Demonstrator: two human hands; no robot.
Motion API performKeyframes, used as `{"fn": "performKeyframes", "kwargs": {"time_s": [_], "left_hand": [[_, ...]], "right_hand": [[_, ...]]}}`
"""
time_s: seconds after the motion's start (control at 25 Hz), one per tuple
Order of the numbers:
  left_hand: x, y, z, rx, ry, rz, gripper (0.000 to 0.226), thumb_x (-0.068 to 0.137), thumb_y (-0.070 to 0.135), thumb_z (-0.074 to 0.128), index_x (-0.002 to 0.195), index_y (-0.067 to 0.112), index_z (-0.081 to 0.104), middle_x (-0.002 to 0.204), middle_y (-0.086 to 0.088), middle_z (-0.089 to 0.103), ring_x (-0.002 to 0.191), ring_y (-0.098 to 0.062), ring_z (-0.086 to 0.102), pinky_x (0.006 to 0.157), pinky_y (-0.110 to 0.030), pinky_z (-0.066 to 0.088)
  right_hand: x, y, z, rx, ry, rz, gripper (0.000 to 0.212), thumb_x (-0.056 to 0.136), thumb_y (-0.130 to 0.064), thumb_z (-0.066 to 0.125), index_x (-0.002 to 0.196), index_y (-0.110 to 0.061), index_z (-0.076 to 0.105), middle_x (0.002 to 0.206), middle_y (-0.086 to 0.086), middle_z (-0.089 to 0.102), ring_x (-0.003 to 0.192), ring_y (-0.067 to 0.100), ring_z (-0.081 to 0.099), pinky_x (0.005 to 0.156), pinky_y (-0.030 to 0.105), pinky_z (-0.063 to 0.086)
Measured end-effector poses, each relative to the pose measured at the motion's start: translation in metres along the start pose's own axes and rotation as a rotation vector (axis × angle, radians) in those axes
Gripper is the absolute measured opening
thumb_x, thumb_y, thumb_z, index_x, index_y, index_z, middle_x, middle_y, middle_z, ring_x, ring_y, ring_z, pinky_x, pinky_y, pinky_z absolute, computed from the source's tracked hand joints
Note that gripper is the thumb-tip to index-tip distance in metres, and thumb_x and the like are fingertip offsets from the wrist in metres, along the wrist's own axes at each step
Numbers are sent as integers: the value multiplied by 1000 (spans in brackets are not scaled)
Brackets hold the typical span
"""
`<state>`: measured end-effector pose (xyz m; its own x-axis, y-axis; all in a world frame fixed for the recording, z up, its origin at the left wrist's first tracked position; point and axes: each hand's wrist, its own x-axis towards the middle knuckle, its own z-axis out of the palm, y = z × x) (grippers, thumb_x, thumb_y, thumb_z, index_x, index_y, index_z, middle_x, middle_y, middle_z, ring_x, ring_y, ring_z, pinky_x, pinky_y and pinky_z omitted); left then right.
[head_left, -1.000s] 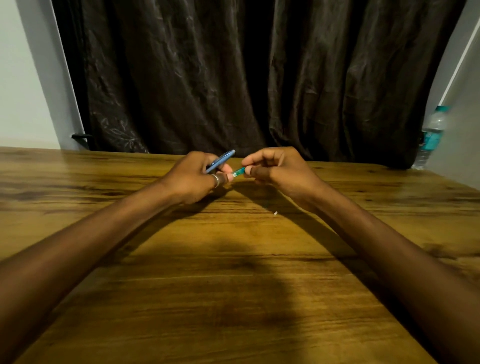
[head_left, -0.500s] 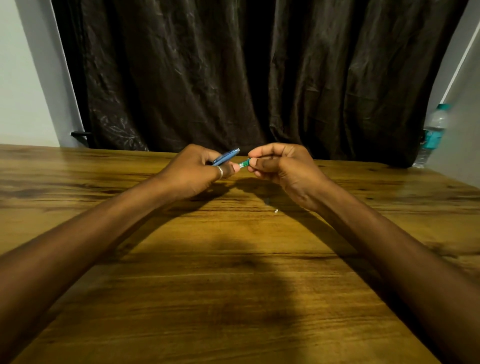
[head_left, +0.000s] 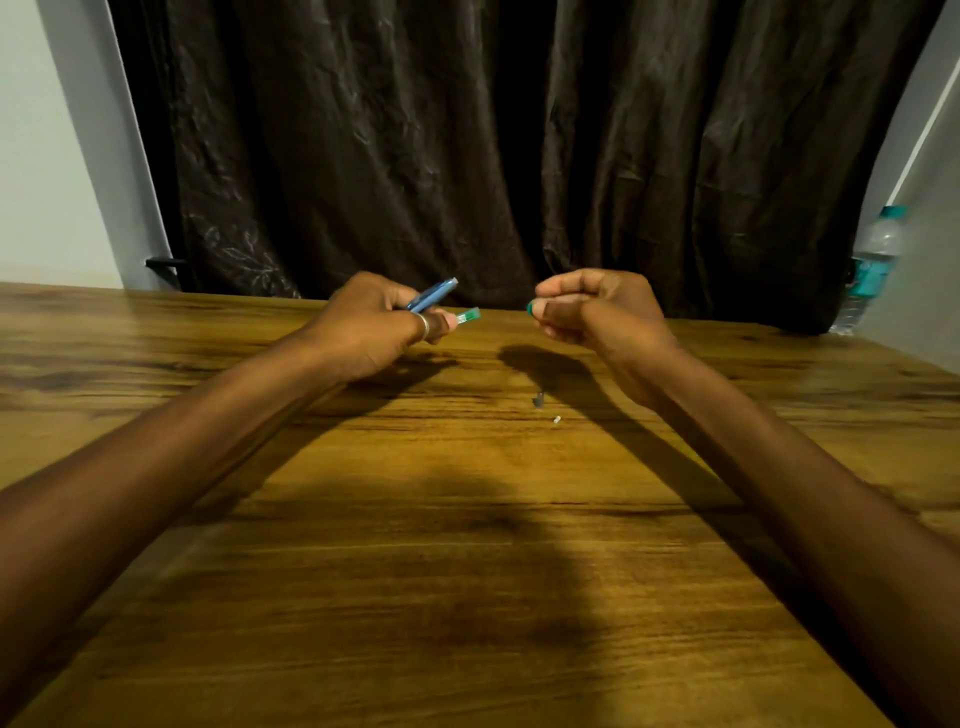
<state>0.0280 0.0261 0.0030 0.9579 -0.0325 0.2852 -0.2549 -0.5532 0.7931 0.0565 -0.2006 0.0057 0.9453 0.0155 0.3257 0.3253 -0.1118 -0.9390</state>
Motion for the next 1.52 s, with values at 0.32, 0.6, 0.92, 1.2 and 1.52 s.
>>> {"fn": "performKeyframes", "kwargs": {"time_s": [0.32, 0.6, 0.92, 1.2, 1.52], "left_hand": [[0, 3, -1, 21, 64, -61, 29, 85, 43, 74, 93, 16, 79, 96, -12, 75, 95, -25, 66, 87, -41, 50], [0, 2, -2, 35, 28, -71, 28, 84, 43, 75, 95, 17, 80, 108, -13, 76, 107, -28, 67, 100, -52, 49], [-4, 6, 0, 4, -91, -45, 26, 86, 38, 75, 94, 14, 80, 107, -21, 75, 93, -26, 69, 84, -37, 49], [-5, 9, 3, -64, -65, -65, 20, 85, 30, 77, 96, 13, 81, 99, -1, 79, 107, -21, 69, 94, -31, 51], [-6, 13, 0, -212, 128, 22, 30, 84, 26, 78, 103, 2, 76, 108, -13, 76, 92, -12, 65, 79, -22, 48]], "right_hand": [[-17, 24, 31, -962, -377, -389, 38, 87, -13, 67, 123, -20, 58, 87, -9, 76, 81, 2, 67, 77, 31, 56], [-15, 17, 26, -915, -417, -249, 55, 86, -15, 74, 136, -19, 51, 107, -5, 75, 97, 5, 67, 85, 26, 55], [-12, 0, 23, -101, -137, -25, 24, 91, -1, 65, 114, -7, 69, 101, 18, 74, 93, 21, 71, 87, 33, 58], [-19, -2, 30, 333, -188, 222, 20, 89, 11, 59, 106, 4, 68, 96, 18, 72, 84, 19, 73, 80, 25, 60], [-30, 7, 48, 532, -220, 412, 20, 91, 15, 52, 96, 4, 68, 87, 18, 74, 82, 22, 73, 77, 25, 61]]}}
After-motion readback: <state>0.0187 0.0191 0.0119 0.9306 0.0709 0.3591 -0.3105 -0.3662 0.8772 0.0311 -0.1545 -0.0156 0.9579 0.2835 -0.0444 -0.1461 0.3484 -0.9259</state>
